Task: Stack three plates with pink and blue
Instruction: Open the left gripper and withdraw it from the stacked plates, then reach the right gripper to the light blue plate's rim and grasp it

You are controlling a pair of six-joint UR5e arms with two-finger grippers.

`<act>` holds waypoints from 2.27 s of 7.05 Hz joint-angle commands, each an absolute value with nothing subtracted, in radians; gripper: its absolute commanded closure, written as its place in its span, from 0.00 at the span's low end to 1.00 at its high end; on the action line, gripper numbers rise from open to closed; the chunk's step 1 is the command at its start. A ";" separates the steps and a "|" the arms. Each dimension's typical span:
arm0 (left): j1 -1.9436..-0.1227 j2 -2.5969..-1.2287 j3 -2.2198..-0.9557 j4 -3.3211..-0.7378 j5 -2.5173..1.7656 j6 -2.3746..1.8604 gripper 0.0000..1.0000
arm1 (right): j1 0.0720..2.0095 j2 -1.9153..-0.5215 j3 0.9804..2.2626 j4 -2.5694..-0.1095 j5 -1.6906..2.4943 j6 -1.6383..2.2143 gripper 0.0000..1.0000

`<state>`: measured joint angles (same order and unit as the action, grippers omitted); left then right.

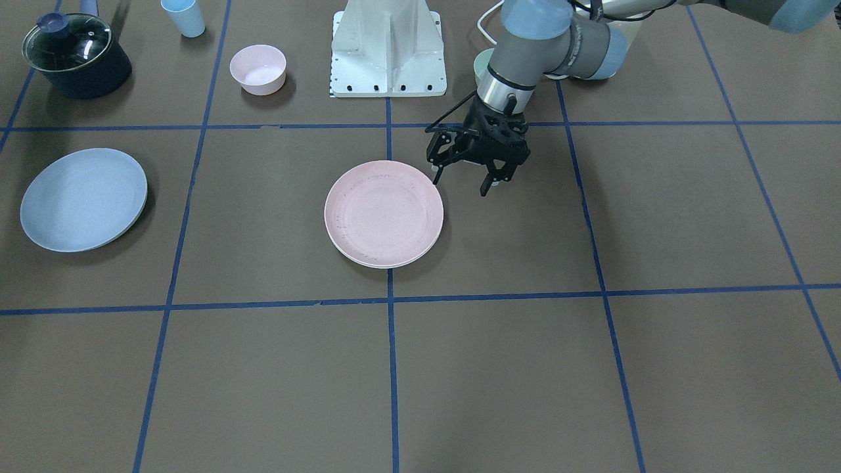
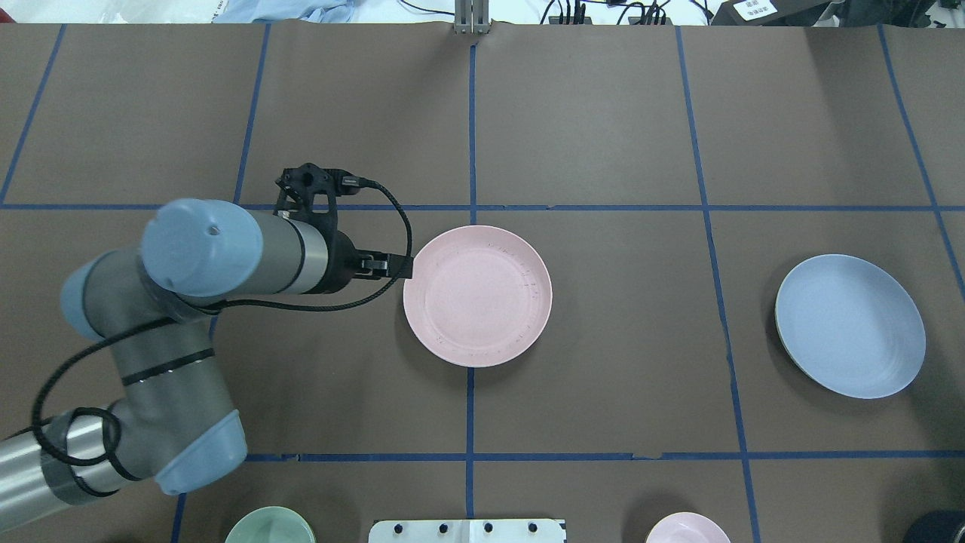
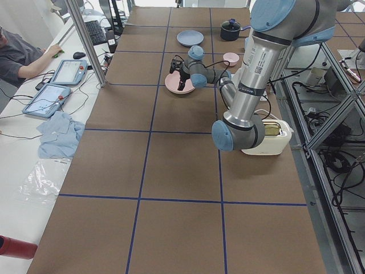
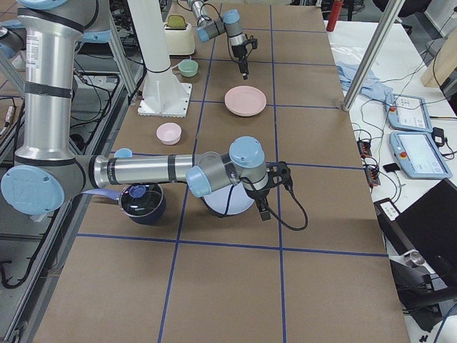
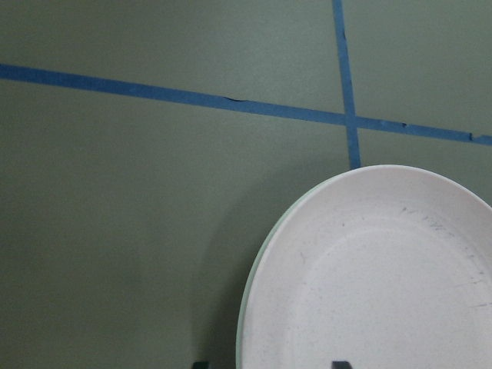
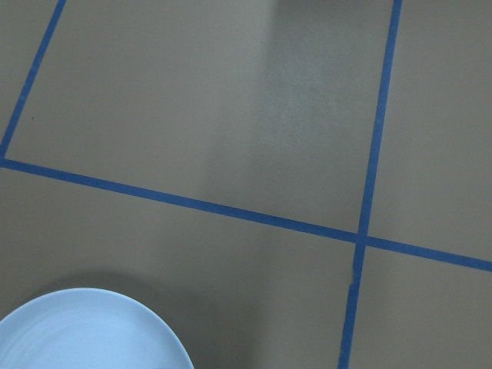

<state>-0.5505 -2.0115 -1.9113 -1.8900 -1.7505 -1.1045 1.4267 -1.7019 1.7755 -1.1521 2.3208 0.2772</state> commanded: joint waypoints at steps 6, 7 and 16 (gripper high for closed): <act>-0.865 -1.824 -2.095 -1.706 -1.990 -0.532 0.00 | 1.070 -1.942 1.766 -0.644 2.076 0.849 0.21; -0.865 -1.822 -2.109 -1.704 -1.990 -0.538 0.00 | 1.004 -1.942 1.750 -0.609 2.025 0.883 0.21; -0.861 -1.801 -2.137 -1.706 -1.991 -0.598 0.00 | 0.890 -1.919 1.613 -0.437 1.971 0.905 1.00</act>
